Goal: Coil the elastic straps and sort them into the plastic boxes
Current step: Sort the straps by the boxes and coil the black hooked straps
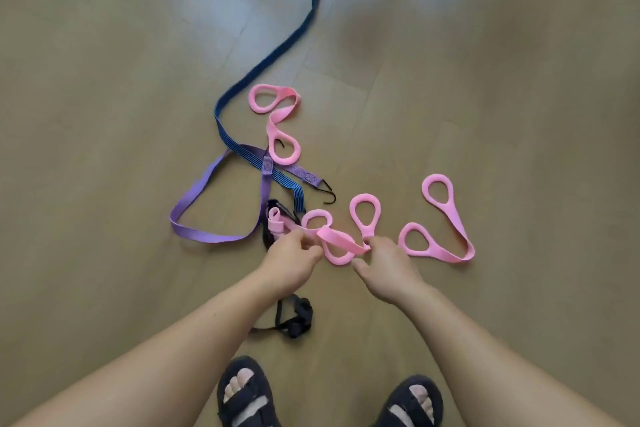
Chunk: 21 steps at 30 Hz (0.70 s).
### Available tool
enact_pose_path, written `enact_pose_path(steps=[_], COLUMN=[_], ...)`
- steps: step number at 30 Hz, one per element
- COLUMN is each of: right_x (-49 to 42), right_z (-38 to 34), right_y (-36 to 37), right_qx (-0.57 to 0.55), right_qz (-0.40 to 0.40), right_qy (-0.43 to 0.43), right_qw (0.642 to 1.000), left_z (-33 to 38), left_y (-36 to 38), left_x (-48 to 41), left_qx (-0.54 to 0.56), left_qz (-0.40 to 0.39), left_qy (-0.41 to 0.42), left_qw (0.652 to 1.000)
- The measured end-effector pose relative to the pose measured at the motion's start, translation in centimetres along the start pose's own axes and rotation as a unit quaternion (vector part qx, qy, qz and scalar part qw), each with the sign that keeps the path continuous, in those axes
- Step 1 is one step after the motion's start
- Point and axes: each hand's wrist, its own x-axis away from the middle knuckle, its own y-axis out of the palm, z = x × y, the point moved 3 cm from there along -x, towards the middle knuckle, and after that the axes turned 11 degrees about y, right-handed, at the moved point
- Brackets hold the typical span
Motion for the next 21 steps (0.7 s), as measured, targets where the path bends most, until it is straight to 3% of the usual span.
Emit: enact_pose_path(steps=[9,15,18,21], right_x=[-11.8,-9.0,-8.5,-10.2], right_z=[2.0,3.8,6.9,10.1], right_y=[7.7,7.2,5.1,3.3], right_qx=[0.072,-0.163,-0.187,-0.15], right_qz=[0.011,-0.015,0.08,0.17], right_qy=[-0.037,-0.113,-0.113,-0.04], right_qw=[0.997,0.98,0.973,0.973], left_z=[-7.4,-5.7,-3.6,-2.1], left_y=[7.3,10.6,11.7,12.6], left_x=[-8.8,-9.5,-9.4,-9.8], left_qx=[0.017,0.232,0.183,0.181], left_qz=[-0.029,-0.017,-0.022,-0.02], left_qy=[-0.039,-0.054,0.012,0.033], left_qw=[0.999,0.971,0.983,0.983])
